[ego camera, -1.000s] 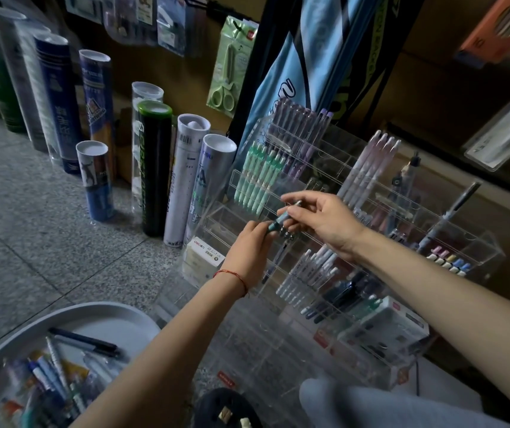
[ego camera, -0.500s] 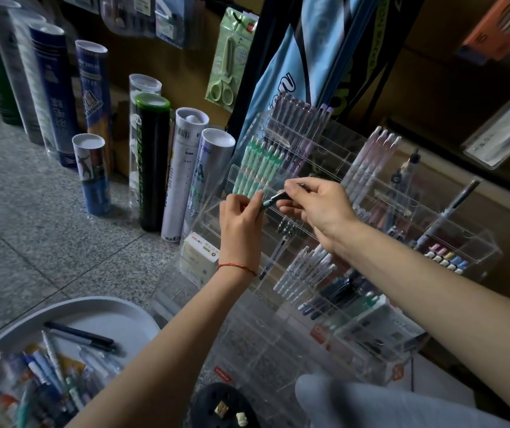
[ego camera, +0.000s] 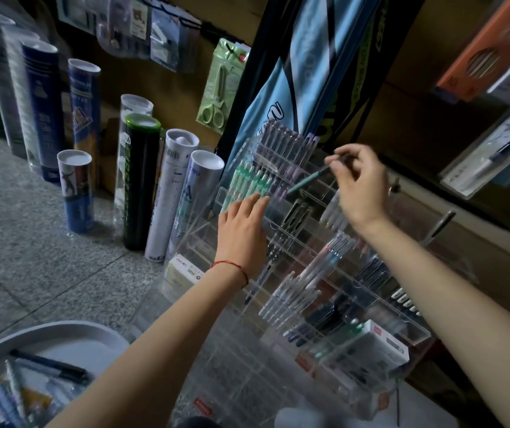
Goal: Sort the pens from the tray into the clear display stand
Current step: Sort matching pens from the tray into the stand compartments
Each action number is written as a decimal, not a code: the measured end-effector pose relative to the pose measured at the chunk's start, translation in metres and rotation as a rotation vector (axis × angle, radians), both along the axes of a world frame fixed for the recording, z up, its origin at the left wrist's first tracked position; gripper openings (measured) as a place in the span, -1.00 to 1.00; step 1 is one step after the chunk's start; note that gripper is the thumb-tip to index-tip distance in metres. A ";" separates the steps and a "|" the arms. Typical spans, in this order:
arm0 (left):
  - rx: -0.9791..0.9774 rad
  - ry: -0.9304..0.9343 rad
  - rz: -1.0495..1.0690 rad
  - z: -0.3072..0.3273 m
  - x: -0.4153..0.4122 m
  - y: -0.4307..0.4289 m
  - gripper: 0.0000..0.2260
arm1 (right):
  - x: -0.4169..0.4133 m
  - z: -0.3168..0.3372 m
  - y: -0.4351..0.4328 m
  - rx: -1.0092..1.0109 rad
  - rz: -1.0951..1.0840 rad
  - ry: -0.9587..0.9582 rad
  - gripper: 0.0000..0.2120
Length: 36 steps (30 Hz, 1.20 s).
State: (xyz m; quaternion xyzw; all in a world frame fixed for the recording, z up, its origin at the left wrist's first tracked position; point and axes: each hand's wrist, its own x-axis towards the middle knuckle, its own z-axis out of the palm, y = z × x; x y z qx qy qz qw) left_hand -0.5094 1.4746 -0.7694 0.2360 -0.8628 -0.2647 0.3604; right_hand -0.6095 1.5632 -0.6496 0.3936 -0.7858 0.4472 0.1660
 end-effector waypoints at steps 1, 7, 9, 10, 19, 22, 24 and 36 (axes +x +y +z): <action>-0.032 -0.046 -0.026 0.005 -0.004 -0.003 -0.49 | -0.001 -0.008 -0.002 0.116 0.017 -0.008 -0.85; -0.178 -0.246 -0.108 0.008 -0.017 -0.015 -0.30 | -0.016 -0.027 -0.025 0.367 0.058 -0.123 -0.77; -0.216 -0.279 -0.105 0.009 -0.017 -0.017 -0.32 | -0.018 -0.028 -0.031 0.387 0.059 -0.136 -0.76; -0.233 -0.296 -0.104 0.010 -0.017 -0.017 -0.32 | -0.019 -0.027 -0.032 0.399 0.066 -0.140 -0.76; -0.295 -0.386 -0.114 0.020 -0.014 -0.016 -0.36 | -0.017 -0.034 -0.027 0.739 -0.022 -0.103 -0.75; -0.327 -0.387 -0.136 0.022 -0.004 -0.020 -0.43 | -0.007 -0.024 -0.031 0.901 -0.131 0.169 -0.67; -0.416 -0.340 -0.168 0.011 0.016 -0.033 -0.52 | 0.017 -0.020 -0.037 0.733 -0.073 0.444 -0.68; 0.066 -1.403 -0.119 -0.160 0.252 -0.135 -0.70 | 0.203 -0.314 -0.094 1.292 0.493 -0.475 -0.73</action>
